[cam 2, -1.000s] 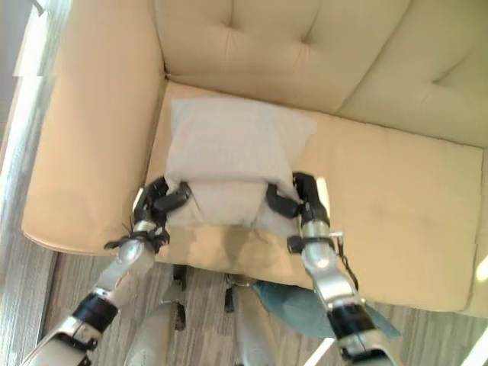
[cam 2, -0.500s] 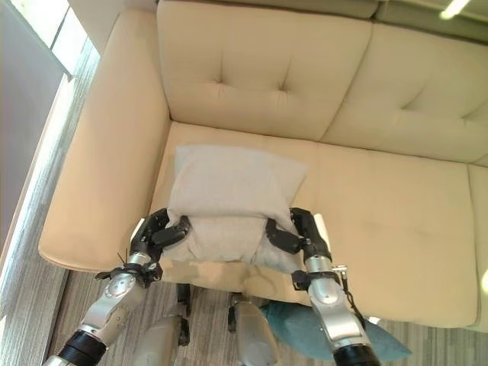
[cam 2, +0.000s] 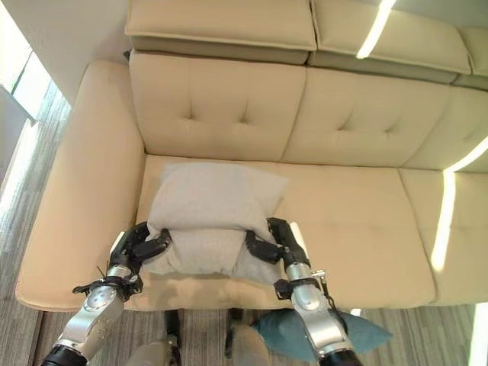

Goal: Pick up all the scattered cushions and arrange them neatly on the sofa.

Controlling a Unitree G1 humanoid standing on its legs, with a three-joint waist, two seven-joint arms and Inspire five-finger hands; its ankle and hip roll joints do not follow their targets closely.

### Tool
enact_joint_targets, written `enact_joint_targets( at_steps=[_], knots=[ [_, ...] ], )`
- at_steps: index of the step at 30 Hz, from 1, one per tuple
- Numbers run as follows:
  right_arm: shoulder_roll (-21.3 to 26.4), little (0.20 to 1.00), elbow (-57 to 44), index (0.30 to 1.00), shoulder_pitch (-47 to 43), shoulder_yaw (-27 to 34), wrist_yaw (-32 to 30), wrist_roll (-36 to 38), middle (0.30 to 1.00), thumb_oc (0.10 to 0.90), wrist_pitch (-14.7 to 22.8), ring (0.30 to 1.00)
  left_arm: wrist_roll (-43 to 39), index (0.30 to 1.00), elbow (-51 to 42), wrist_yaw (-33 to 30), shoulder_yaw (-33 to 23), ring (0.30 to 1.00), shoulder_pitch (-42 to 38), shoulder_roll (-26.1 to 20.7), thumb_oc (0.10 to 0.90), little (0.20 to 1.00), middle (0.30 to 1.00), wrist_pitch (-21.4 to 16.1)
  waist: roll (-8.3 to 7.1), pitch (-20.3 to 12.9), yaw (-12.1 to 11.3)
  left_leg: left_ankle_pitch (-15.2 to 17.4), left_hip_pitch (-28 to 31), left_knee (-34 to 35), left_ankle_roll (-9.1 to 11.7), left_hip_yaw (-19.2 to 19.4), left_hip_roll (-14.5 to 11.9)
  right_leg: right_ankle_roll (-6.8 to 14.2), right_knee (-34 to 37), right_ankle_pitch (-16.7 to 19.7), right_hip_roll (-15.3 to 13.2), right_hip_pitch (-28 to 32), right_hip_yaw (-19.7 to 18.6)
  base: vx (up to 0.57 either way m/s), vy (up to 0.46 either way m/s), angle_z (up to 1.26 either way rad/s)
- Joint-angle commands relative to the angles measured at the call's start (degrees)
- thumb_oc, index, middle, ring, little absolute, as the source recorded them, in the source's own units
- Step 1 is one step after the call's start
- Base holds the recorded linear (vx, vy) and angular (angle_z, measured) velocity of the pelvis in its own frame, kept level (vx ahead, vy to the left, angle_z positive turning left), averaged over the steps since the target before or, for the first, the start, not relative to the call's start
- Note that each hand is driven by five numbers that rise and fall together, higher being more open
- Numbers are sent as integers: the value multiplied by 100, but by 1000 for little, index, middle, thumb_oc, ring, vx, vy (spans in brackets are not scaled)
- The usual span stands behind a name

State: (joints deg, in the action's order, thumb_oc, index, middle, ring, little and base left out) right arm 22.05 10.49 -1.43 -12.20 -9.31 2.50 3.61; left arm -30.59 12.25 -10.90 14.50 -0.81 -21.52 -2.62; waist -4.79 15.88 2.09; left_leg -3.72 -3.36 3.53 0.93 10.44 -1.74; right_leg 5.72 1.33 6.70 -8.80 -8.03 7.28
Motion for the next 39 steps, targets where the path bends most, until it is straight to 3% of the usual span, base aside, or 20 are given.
enact_joint_targets(
  at_steps=[1,10,17,22,26,29,33,34,35,37,39],
  knots=[
    [20,300,-701,300,-557,246,-182,40,300,400,676,300,296,300,-889,208,5,300,-519,197,400,300,300,-870,-30,-565,-31,649,-207,-475,-95,-202,217,354,-56,-308,-81,104,190,-5,-126,-3],
    [142,300,-879,300,-860,257,-592,-312,300,400,748,300,699,300,-887,-85,157,300,-944,252,400,300,300,-977,73,-599,63,410,-393,-123,11,-309,85,247,316,-274,192,-15,68,5,-103,-5],
    [46,300,-663,300,-2280,-37,-1380,-359,300,400,992,300,1257,300,-912,-903,414,300,-2500,179,400,300,300,-1305,279,-423,71,241,-811,8,44,-430,85,167,266,-300,296,-502,-37,-74,-25,0],
    [305,300,-916,300,-3295,-104,-2066,-952,300,400,1128,300,1863,300,-1114,-1601,395,300,-3614,-83,400,300,300,-1603,384,-301,50,279,-1279,-305,48,-494,103,71,-252,-408,247,-1062,-101,-73,8,7],
    [365,300,-1769,300,-3457,250,-2602,-1693,300,400,1269,300,2340,300,-1922,-1955,158,300,-3773,-204,400,300,300,-1851,404,-316,62,382,-1602,-631,42,-526,134,32,-492,-475,214,-1363,-122,-19,4,8],
    [368,300,-1805,300,-3753,293,-3104,-2184,300,400,1273,300,2497,300,-1998,-2310,54,300,-3945,-40,400,300,300,-1939,387,-325,51,513,-1900,-926,53,-556,166,20,-625,-516,184,-1578,-112,-35,-10,3],
    [543,300,-1194,300,-4451,60,-3663,-2507,300,400,1019,300,2522,300,-1384,-2701,263,300,-4427,187,400,300,300,-1856,370,-357,29,544,-2255,-1119,74,-626,150,9,-710,-494,159,-1859,-82,-52,-32,4],
    [764,300,-559,300,-4933,-88,-3912,-2558,300,400,764,300,2540,300,-669,-2785,442,300,-4864,113,400,300,300,-1713,352,-373,15,507,-2412,-1132,94,-657,142,11,-717,-479,152,-1995,-76,-60,-56,11],
    [904,300,251,300,-5556,-298,-4072,-2370,300,400,471,300,2437,300,159,-2813,716,300,-5405,59,400,300,300,-1528,318,-379,-9,442,-2523,-1110,112,-696,133,18,-720,-455,142,-2099,-56,-61,-56,12],
    [963,300,825,300,-6021,-484,-4163,-2155,300,400,342,300,2250,300,690,-2807,859,300,-5818,85,400,300,300,-1452,312,-313,-15,396,-2618,-1109,121,-714,135,23,-738,-436,140,-2194,-45,-68,-39,13],
    [843,300,2148,300,-6960,-887,-4136,-1353,300,400,100,300,1928,300,1773,-2724,1204,300,-6779,91,400,300,300,-1265,282,-179,-50,321,-2840,-1139,131,-759,131,33,-785,-406,133,-2396,-21,-93,-37,9]
  ],
)
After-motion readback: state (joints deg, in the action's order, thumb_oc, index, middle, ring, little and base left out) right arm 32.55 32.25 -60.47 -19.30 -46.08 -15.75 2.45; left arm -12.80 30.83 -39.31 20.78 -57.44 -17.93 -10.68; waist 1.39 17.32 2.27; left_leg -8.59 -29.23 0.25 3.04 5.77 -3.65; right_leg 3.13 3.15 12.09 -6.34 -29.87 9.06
